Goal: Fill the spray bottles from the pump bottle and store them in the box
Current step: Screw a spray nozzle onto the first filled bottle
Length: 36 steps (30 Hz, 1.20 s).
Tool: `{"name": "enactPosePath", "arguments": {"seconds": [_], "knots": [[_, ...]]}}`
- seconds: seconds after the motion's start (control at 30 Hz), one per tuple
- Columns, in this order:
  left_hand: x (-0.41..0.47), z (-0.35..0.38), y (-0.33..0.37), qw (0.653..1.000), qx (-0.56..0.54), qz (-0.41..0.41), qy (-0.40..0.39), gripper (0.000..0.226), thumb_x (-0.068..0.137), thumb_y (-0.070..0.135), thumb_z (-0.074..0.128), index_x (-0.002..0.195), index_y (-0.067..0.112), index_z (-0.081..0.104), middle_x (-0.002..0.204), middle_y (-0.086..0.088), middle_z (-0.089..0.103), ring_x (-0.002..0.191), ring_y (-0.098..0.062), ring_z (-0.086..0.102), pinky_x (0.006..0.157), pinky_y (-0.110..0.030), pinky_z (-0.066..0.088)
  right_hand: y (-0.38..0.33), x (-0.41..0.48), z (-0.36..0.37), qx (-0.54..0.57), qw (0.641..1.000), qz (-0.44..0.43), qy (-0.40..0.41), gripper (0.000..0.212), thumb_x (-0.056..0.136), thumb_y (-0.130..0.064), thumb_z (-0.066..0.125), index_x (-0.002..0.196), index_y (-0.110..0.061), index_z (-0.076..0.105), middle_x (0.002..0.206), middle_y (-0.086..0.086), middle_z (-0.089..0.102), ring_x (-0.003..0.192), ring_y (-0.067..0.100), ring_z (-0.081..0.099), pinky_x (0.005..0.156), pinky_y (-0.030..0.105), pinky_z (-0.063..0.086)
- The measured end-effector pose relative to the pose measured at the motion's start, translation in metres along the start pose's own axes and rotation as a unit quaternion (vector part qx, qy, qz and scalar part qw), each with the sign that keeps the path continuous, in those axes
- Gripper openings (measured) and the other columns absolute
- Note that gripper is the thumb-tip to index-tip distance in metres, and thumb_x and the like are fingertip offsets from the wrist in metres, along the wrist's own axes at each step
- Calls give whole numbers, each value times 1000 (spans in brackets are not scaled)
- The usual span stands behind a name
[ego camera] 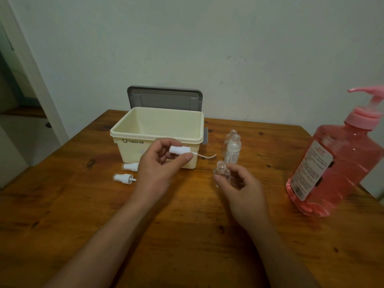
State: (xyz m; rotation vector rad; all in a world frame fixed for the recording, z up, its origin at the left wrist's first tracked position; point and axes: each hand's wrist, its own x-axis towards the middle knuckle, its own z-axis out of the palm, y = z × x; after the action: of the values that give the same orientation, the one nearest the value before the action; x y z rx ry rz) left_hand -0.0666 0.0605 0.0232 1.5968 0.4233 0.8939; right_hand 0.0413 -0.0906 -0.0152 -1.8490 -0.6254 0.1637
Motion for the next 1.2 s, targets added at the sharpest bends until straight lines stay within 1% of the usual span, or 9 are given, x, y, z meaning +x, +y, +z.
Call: {"name": "enactPosePath", "arguments": {"seconds": [0.13, 0.3, 0.47, 0.63, 0.83, 0.93, 1.07, 1.13, 1.2], "knots": [[2, 0, 5, 1000, -9, 6, -27, 33, 72, 28, 73, 104, 24, 65, 99, 4, 69, 89, -4, 64, 76, -17, 54, 2, 1, 0, -18, 1000, -3, 13, 37, 87, -35, 70, 123, -33, 62, 116, -17, 61, 101, -2, 54, 77, 20, 43], [2, 1, 7, 998, 15, 17, -52, 38, 73, 30, 72, 111, 28, 68, 98, 0, 66, 90, -13, 62, 81, -24, 56, 2, 1, 1, -34, 999, -9, 13, 35, 87, -35, 70, 121, -36, 60, 116, -17, 58, 100, -4, 51, 74, 15, 38], [3, 4, 12, 996, 34, 39, -77, 39, 82, 15, 72, 117, 32, 65, 100, -1, 67, 85, -10, 60, 76, -15, 54, -1, -2, 0, -48, 999, -22, 2, 33, 87, -32, 70, 117, -38, 59, 112, -19, 56, 94, -10, 47, 70, 13, 34], [1, 12, 13, 989, 66, 53, -119, 45, 82, 12, 74, 120, 34, 65, 103, -1, 66, 85, -18, 57, 70, -14, 51, -4, -6, 3, -43, 998, -46, -14, 31, 86, -30, 72, 113, -38, 61, 109, -21, 59, 94, -11, 50, 71, 10, 36], [1, 22, 8, 975, 117, 60, -178, 55, 83, 8, 72, 125, 40, 59, 109, -3, 65, 88, -17, 57, 67, -18, 47, -5, -8, 4, -27, 997, -59, -34, 26, 86, -34, 71, 103, -47, 58, 104, -19, 64, 97, -3, 56, 74, 17, 43], [2, 24, 6, 974, 136, 46, -175, 59, 82, 11, 74, 130, 39, 54, 103, 3, 65, 77, -1, 54, 64, -14, 43, -4, -8, 3, -14, 998, -58, -34, 27, 86, -33, 72, 102, -48, 57, 104, -18, 65, 98, -1, 57, 77, 21, 46], [4, 23, 1, 972, 141, 32, -187, 42, 84, 13, 72, 121, 32, 62, 111, 7, 68, 87, -3, 57, 66, -12, 40, -2, -7, 5, -11, 998, -54, -33, 26, 85, -34, 72, 106, -44, 60, 101, -15, 67, 97, 2, 60, 81, 28, 52], [3, 23, 0, 972, 132, 26, -193, 36, 87, 16, 69, 118, 34, 63, 112, 9, 69, 98, -7, 59, 71, -19, 43, -1, -7, 5, -7, 998, -54, -35, 26, 85, -35, 72, 108, -42, 63, 101, -14, 68, 96, 3, 61, 83, 32, 54], [2, 25, 1, 976, 112, 17, -184, 29, 89, 23, 68, 115, 35, 66, 107, 9, 70, 98, -4, 60, 77, -23, 50, -1, -7, 5, -4, 998, -57, -35, 28, 84, -35, 72, 111, -38, 66, 100, -14, 69, 96, 4, 61, 83, 33, 54]]}}
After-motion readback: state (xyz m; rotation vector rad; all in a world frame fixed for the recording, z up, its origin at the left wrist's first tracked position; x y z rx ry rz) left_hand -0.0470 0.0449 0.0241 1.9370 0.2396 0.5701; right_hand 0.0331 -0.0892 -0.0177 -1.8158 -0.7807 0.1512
